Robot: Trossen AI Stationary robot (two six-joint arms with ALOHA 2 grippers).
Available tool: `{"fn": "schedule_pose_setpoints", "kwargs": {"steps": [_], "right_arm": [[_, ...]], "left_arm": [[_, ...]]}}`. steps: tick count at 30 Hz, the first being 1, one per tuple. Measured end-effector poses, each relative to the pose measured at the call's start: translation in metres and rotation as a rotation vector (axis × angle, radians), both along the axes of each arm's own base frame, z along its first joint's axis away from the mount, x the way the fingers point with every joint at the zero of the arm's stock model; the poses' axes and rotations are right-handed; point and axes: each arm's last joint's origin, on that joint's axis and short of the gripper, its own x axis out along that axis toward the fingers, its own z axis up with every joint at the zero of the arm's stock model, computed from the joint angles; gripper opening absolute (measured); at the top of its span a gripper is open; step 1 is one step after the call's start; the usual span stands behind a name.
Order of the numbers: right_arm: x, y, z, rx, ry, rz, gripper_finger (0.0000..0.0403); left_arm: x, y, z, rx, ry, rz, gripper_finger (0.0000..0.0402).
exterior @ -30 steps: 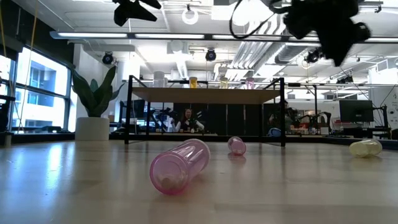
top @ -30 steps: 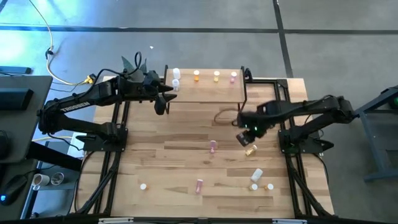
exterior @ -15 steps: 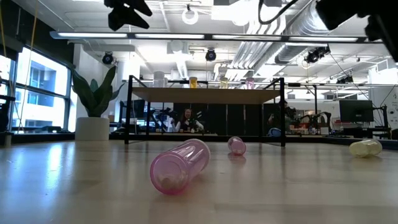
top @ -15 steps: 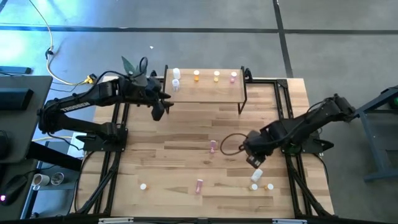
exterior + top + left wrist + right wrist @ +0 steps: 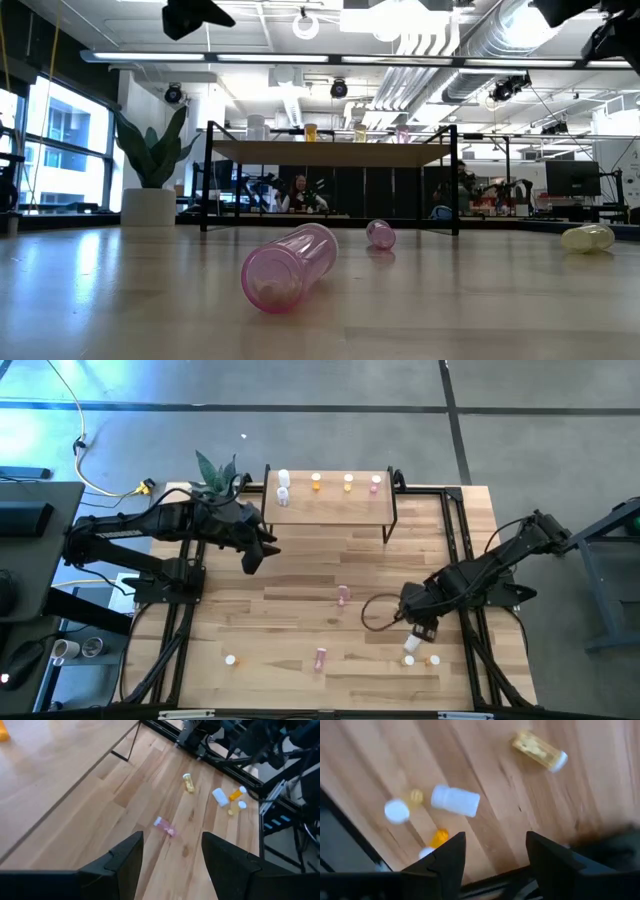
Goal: Pick and place medicine bottles onto shelf by color
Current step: Put the white medicine bottle on the shelf aligned with the other white medicine bottle
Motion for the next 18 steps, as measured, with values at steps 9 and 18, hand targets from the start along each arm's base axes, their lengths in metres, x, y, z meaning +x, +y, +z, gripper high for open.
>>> {"fn": "schedule_pose_setpoints", "kwargs": {"steps": [9,18], "right_arm": [[-0.006,0.022,-0.044,0.037,-0.139,0.490,0.0202],[-0.012,0.029,-0.063,0.002,-0.213,0.772,0.0202]], "left_arm": [[0.001,-0.006,0.000,-0.043,-0.012,0.067,0.0193],[0.002,-0.011,0.000,-0.083,-0.022,0.086,0.0193]]}}
